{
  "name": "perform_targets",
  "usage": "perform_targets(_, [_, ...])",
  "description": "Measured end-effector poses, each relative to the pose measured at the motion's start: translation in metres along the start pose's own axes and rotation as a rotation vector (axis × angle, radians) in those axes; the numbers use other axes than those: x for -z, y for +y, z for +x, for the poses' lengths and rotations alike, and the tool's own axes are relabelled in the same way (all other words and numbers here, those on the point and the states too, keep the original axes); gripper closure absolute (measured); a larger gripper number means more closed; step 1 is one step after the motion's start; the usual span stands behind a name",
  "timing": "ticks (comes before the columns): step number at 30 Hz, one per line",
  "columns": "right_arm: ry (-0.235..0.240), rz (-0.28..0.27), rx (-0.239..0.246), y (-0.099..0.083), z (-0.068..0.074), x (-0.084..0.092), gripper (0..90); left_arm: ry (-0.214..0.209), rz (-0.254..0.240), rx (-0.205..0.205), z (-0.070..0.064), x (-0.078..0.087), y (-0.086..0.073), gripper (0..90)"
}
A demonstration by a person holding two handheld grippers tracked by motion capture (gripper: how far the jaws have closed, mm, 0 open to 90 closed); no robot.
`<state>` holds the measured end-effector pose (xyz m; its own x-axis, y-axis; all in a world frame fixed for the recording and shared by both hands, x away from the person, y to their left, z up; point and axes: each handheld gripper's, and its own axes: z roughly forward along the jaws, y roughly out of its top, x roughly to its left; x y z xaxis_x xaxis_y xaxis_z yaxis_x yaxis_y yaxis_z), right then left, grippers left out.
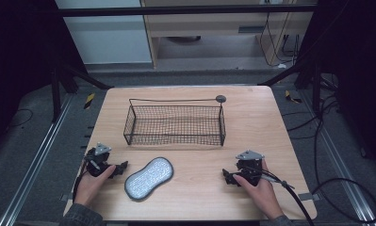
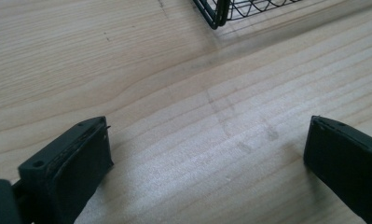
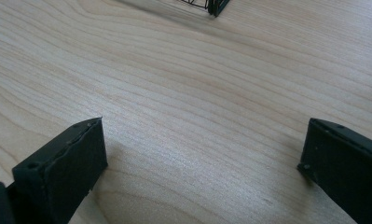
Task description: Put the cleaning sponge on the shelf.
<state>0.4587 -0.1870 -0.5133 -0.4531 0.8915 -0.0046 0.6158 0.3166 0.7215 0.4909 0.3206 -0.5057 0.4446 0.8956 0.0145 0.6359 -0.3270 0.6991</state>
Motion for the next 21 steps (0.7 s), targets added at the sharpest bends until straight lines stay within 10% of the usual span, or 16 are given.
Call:
perform_targets(15, [0.005,0.000,0.003,0.001,0.000,-0.001,0.4,-0.044,0.044,-0.106,-0.022,0.037,0.027,5.1])
perform_targets(21, [0.005,0.000,0.003,0.001,0.000,-0.001,0.4,-0.086,0.102,-0.234,-0.049,0.055,0.044,5.3])
